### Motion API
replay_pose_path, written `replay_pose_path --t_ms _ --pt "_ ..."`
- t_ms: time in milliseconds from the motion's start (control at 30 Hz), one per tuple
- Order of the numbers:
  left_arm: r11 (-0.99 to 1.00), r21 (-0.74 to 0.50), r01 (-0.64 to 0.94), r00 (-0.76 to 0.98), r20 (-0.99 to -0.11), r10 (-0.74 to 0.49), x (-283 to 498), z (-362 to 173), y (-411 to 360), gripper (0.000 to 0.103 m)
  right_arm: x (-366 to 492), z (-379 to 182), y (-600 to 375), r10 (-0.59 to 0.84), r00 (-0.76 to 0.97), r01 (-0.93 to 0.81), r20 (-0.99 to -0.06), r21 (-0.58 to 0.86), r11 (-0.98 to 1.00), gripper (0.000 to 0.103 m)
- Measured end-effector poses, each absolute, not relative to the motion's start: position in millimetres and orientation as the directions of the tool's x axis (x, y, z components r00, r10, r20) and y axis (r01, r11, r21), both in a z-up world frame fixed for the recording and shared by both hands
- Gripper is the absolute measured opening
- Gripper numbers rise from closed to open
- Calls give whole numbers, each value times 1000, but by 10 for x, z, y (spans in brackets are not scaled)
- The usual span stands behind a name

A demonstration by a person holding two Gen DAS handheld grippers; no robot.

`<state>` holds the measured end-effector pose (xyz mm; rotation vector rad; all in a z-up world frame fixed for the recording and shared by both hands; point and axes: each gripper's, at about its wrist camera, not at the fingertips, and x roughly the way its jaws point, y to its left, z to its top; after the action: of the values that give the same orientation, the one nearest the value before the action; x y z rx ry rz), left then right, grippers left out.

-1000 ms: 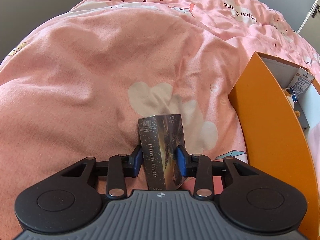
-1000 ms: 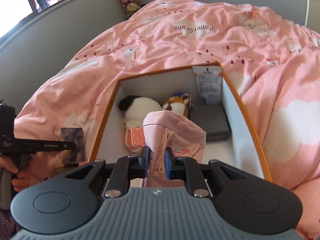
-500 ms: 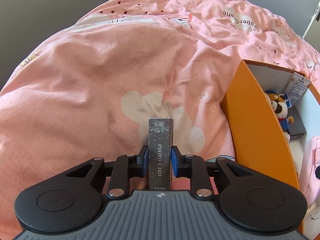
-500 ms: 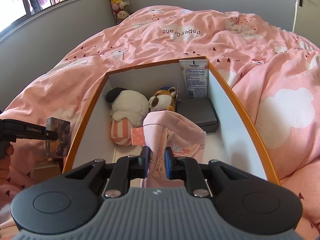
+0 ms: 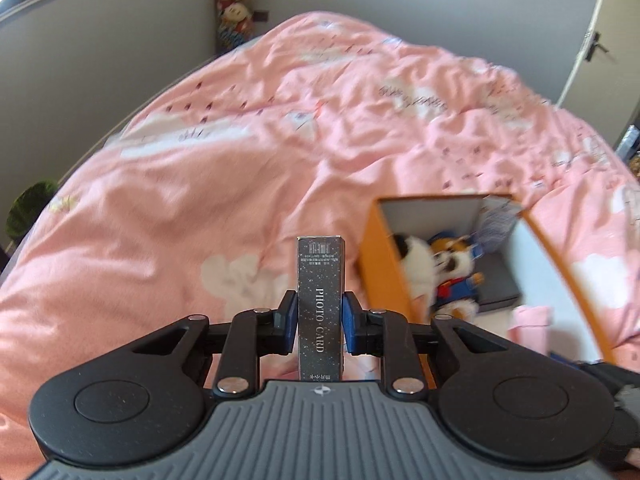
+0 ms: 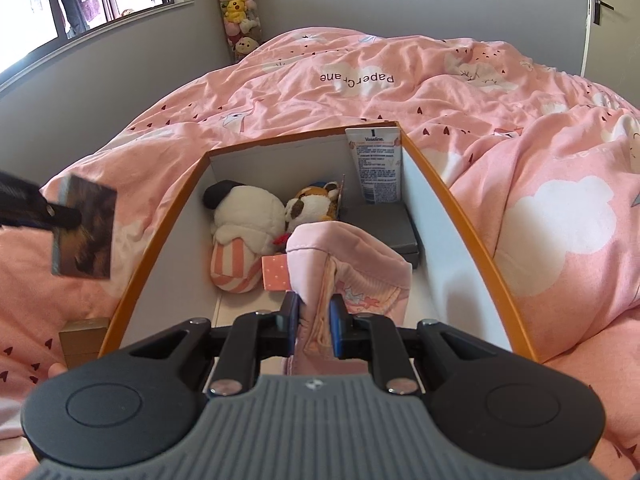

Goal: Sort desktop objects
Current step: 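Carry the photo card box into the orange box and open the left gripper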

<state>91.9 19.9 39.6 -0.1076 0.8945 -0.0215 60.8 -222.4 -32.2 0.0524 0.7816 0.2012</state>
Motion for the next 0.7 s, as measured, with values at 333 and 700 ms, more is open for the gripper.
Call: replay_pose_path --t_ms 333,700 --pt "945 -281 168 551 -768 -326 910 588 -371 26 565 -271 -2349 189 717 -135 -670 132 982 17" --pt "958 -180 224 422 -868 -262 949 80 -898 26 506 -275 -2454 170 727 -110 -665 132 985 17"
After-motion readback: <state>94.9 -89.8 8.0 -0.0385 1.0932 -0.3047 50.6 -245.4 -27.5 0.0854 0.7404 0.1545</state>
